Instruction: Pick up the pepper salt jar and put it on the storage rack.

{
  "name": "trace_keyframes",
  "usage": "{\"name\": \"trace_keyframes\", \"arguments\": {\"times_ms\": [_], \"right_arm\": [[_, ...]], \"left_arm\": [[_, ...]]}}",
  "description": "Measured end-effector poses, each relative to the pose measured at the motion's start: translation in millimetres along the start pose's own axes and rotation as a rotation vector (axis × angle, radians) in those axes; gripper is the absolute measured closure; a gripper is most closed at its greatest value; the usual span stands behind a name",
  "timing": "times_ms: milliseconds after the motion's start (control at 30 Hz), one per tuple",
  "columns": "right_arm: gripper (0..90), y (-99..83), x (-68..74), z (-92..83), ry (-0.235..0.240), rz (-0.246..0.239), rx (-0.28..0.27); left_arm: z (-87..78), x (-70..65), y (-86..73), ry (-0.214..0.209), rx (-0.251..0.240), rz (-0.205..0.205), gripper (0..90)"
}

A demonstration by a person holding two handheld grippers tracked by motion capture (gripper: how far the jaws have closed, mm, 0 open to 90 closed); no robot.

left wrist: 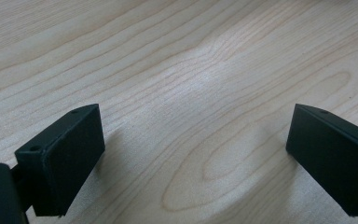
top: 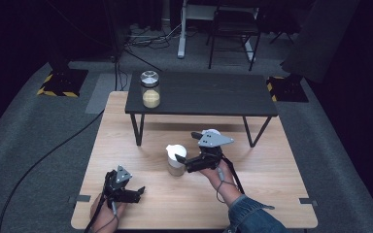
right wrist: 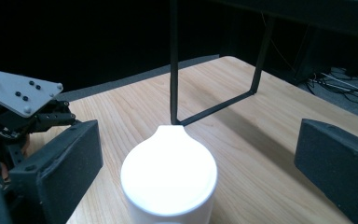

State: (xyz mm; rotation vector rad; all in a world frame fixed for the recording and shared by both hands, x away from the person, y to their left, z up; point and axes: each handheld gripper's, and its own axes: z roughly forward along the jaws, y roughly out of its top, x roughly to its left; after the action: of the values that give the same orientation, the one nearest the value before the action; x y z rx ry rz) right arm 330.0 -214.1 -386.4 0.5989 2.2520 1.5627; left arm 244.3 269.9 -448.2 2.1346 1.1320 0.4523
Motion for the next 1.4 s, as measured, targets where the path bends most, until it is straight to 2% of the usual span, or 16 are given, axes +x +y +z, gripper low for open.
{"name": "trace_keyframes", "arguments": {"times_ms": [367,567,800,967,1100,1400], "right_arm": [[2.1,-16.6,6.6,20.8,0.008,0.006,0.046],[4.0,-28.4,8.7,30.8,0.009,0.026,0.067],[10.4,-41.2,14.9,42.9,0.001,0.008,0.089],[19.0,-50.9,15.0,51.3,0.011,0.031,0.11],[29.6,-56.4,16.2,52.8,0.001,0.018,0.111],[30.0,-53.1,14.4,48.3,0.007,0.027,0.105]], "left_arm": [[0.0,0.0,0.1,0.0,0.0,0.0,4.2],[0.0,-0.2,0.0,0.0,0.0,-0.002,4.2],[-0.1,0.0,0.1,0.001,0.001,0.001,4.2],[-0.1,-0.1,0.2,0.001,0.001,0.001,4.2],[-0.1,0.0,0.2,0.0,0.001,0.002,4.2],[-0.1,-0.2,0.2,0.001,0.001,0.0,4.2]]}}
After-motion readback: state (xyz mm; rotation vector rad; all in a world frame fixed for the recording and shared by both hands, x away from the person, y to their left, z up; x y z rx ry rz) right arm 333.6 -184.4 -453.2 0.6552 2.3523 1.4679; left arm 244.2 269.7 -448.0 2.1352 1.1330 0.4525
